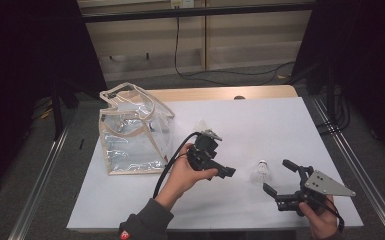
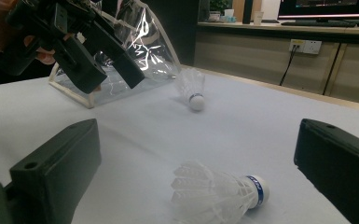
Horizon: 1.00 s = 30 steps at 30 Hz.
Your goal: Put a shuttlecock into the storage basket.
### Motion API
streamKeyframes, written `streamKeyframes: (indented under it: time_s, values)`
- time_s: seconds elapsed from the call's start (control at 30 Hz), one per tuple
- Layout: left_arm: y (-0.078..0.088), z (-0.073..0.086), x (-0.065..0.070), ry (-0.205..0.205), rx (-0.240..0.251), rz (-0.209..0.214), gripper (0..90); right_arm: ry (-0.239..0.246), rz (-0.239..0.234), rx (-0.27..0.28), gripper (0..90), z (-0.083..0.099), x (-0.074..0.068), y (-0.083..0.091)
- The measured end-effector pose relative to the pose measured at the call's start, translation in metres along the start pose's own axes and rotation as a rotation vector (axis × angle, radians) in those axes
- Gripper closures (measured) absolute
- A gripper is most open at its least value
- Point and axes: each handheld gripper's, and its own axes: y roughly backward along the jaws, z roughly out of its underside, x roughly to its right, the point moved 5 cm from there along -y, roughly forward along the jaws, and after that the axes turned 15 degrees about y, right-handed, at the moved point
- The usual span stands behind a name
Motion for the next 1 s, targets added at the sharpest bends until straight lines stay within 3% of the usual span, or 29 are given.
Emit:
streamKeyframes:
  time_s: [1.0]
  values:
    - [-0.026, 0.006, 0.007, -0.027, 0.017, -0.014, 10.7, -0.004, 0.003, -0.003, 0.3, 0.000, 0.001, 0.001]
